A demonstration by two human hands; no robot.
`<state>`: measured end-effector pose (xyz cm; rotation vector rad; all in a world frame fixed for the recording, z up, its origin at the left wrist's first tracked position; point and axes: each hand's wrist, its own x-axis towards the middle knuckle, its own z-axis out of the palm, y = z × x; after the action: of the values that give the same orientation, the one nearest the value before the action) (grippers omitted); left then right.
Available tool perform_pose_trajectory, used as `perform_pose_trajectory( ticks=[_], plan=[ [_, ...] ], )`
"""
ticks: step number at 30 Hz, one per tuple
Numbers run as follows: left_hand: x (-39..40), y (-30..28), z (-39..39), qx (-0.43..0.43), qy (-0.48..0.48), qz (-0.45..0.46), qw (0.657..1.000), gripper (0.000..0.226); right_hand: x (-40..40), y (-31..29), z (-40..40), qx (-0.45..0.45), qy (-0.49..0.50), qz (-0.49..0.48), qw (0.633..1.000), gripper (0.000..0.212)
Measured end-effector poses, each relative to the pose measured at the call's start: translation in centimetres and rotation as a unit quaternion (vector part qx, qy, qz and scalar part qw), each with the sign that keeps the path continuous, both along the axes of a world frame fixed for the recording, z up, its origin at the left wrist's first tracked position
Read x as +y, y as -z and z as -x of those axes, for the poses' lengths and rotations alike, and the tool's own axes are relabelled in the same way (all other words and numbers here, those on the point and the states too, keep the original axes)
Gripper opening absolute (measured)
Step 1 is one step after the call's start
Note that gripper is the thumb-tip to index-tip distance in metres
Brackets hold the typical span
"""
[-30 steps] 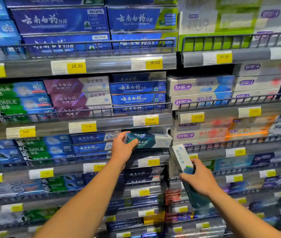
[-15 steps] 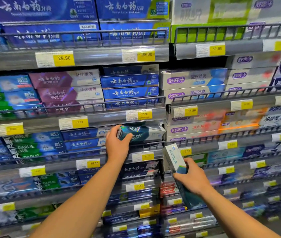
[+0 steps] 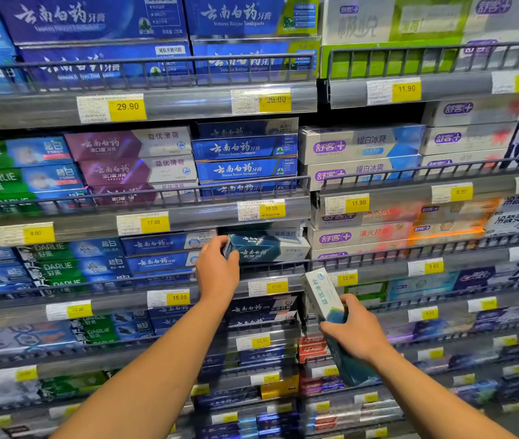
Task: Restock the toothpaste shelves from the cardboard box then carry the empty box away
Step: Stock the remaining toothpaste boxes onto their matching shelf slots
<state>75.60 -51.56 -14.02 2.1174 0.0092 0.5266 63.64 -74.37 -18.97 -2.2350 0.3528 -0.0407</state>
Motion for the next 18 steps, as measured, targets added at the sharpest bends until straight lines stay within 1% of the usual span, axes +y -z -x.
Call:
perform_pose_trajectory(
  ticks=[3, 6, 10, 13, 15, 18],
  plan=[
    [0.2, 0.3, 0.0, 0.023, -0.003, -0.026, 0.999, 0.043, -0.1, 0.1, -0.1, -0.003, 0.007, -0.013, 1.000, 0.050],
    [-0.1, 0.6, 0.3, 0.055, 0.014, -0.044, 0.997, 0.056, -0.1, 0.1, -0.2, -0.008, 0.014, -0.019, 1.000, 0.051],
    [-0.5, 0.8, 0.3, 0.091, 0.026, -0.051, 0.994, 0.064, -0.2, 0.1, -0.1, -0.006, 0.016, -0.025, 1.000, 0.051],
    [-0.5, 1.5, 0.2, 0.117, 0.060, -0.071, 0.989, 0.073, -0.4, 0.4, 0.1, -0.010, 0.020, -0.029, 0.999, 0.046],
    [-0.5, 2.0, 0.7, 0.113, 0.091, -0.071, 0.987, 0.072, -0.4, 0.5, 0.2, -0.013, 0.021, -0.027, 0.999, 0.044],
    [-0.5, 2.8, 1.7, 0.099, 0.108, -0.071, 0.987, 0.060, -0.3, 0.5, 0.3, -0.015, 0.018, -0.031, 0.999, 0.045]
  ],
)
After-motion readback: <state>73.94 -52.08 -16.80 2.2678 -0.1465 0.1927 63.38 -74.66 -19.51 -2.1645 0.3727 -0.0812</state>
